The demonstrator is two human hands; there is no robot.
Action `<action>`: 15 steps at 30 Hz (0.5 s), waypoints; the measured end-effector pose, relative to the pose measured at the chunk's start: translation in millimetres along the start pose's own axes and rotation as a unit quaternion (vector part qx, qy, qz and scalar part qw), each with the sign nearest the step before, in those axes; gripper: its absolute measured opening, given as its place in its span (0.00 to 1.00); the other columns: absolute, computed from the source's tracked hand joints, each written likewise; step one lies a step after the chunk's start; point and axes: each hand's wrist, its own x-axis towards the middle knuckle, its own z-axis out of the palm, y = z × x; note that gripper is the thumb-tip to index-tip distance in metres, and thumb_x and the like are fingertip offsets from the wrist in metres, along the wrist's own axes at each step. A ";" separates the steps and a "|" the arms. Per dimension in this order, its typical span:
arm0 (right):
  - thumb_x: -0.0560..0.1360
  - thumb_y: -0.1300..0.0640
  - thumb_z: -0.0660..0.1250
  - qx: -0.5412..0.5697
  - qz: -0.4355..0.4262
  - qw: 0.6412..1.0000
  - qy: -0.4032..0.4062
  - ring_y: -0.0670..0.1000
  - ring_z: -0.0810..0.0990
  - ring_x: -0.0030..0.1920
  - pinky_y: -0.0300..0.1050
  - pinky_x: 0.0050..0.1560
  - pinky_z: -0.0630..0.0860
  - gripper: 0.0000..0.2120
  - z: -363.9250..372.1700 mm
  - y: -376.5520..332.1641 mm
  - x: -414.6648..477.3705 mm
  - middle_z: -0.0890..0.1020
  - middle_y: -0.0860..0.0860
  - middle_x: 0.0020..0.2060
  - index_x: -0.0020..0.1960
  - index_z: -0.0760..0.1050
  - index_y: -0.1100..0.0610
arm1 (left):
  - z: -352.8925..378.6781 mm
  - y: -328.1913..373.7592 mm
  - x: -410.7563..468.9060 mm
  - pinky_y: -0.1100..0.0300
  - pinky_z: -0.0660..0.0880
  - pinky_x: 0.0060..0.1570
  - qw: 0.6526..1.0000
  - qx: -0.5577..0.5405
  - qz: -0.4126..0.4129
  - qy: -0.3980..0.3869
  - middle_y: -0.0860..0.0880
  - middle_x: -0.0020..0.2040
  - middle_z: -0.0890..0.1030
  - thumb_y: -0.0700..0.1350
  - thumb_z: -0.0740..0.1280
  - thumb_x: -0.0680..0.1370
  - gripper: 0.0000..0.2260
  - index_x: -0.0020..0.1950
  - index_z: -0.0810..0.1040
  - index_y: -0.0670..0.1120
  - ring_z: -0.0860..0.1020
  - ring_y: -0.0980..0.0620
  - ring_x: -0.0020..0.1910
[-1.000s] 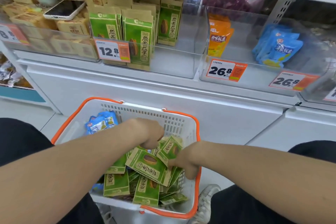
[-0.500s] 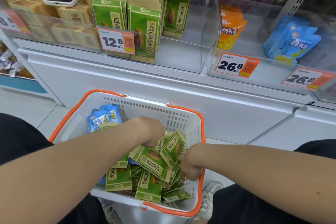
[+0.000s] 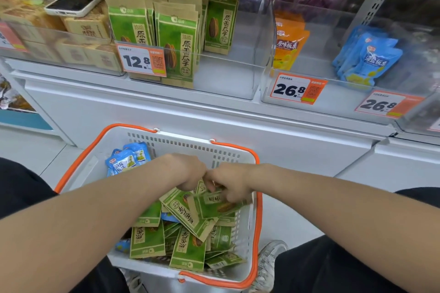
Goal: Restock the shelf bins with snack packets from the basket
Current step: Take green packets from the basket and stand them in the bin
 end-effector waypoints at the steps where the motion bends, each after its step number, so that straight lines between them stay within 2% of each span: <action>1: 0.75 0.58 0.74 0.025 0.020 0.999 0.011 0.54 0.77 0.46 0.49 0.43 0.73 0.16 -7.5 3.5 -0.5 0.77 0.49 0.47 0.58 0.70 0.52 | -2.6 -1.7 -4.1 0.53 0.76 0.50 1.000 -0.002 -0.012 0.000 0.46 0.63 0.78 0.37 0.62 0.83 0.18 0.73 0.74 0.45 0.79 0.45 0.54; 3: 0.78 0.53 0.73 0.072 0.059 0.995 0.044 0.54 0.77 0.50 0.47 0.47 0.72 0.18 -23.4 10.9 -3.6 0.78 0.51 0.52 0.63 0.70 0.54 | -6.8 -8.1 -9.7 0.53 0.75 0.48 0.999 -0.009 -0.030 0.013 0.45 0.63 0.79 0.38 0.60 0.83 0.16 0.71 0.73 0.43 0.78 0.45 0.52; 5: 0.81 0.51 0.70 0.137 0.095 0.981 0.097 0.55 0.78 0.53 0.47 0.49 0.73 0.18 -37.4 17.9 -6.2 0.80 0.53 0.55 0.65 0.69 0.55 | -9.8 -16.2 -14.3 0.52 0.75 0.46 0.996 -0.039 -0.035 0.074 0.46 0.58 0.78 0.39 0.61 0.83 0.14 0.68 0.73 0.43 0.76 0.45 0.48; 7: 0.82 0.52 0.68 0.188 0.136 0.958 0.168 0.56 0.79 0.54 0.46 0.48 0.74 0.16 -51.6 21.4 -7.6 0.80 0.55 0.58 0.66 0.69 0.54 | -12.9 -21.9 -16.2 0.47 0.77 0.50 0.984 -0.096 -0.034 0.143 0.46 0.55 0.75 0.42 0.60 0.83 0.11 0.65 0.68 0.45 0.74 0.44 0.48; 9: 0.82 0.55 0.65 0.240 0.169 0.931 0.215 0.55 0.77 0.52 0.44 0.44 0.72 0.16 -63.5 21.4 -6.9 0.78 0.55 0.56 0.68 0.68 0.55 | -16.9 -23.1 -15.9 0.43 0.76 0.57 0.960 -0.202 -0.036 0.192 0.44 0.60 0.71 0.46 0.58 0.84 0.10 0.64 0.64 0.47 0.75 0.42 0.51; 11: 0.82 0.57 0.62 0.303 0.175 0.904 0.247 0.55 0.76 0.49 0.44 0.40 0.71 0.18 -72.7 19.6 -6.6 0.76 0.55 0.53 0.71 0.64 0.57 | -22.6 -22.0 -15.9 0.42 0.74 0.60 0.909 -0.323 -0.056 0.258 0.42 0.64 0.66 0.49 0.56 0.85 0.15 0.70 0.61 0.45 0.75 0.37 0.57; 12: 0.82 0.58 0.61 0.334 0.173 0.889 0.263 0.56 0.77 0.50 0.44 0.39 0.72 0.19 -76.4 17.0 -8.2 0.76 0.55 0.53 0.71 0.61 0.57 | -26.6 -21.5 -17.6 0.43 0.73 0.59 0.872 -0.378 -0.080 0.301 0.41 0.66 0.66 0.52 0.54 0.85 0.19 0.73 0.60 0.44 0.74 0.35 0.59; 13: 0.82 0.59 0.59 0.350 0.168 0.877 0.282 0.57 0.78 0.50 0.45 0.40 0.73 0.20 -78.7 13.7 -10.8 0.77 0.55 0.52 0.72 0.59 0.56 | -31.7 -20.8 -20.9 0.44 0.75 0.56 0.829 -0.435 -0.111 0.332 0.39 0.66 0.68 0.56 0.53 0.85 0.24 0.73 0.60 0.41 0.75 0.34 0.59; 14: 0.81 0.61 0.57 0.348 0.159 0.871 0.308 0.58 0.79 0.50 0.46 0.42 0.73 0.21 -81.1 9.1 -14.0 0.78 0.54 0.51 0.73 0.58 0.55 | -35.7 -21.9 -22.6 0.45 0.78 0.48 0.775 -0.504 -0.140 0.355 0.38 0.64 0.72 0.60 0.52 0.84 0.27 0.71 0.62 0.39 0.78 0.35 0.56; 15: 0.81 0.63 0.55 0.321 0.142 0.873 0.338 0.58 0.78 0.50 0.47 0.43 0.72 0.22 -83.0 3.3 -18.1 0.79 0.52 0.47 0.73 0.57 0.55 | -41.4 -21.3 -26.2 0.47 0.80 0.39 0.708 -0.589 -0.159 0.356 0.38 0.59 0.77 0.63 0.52 0.84 0.28 0.68 0.64 0.39 0.82 0.37 0.50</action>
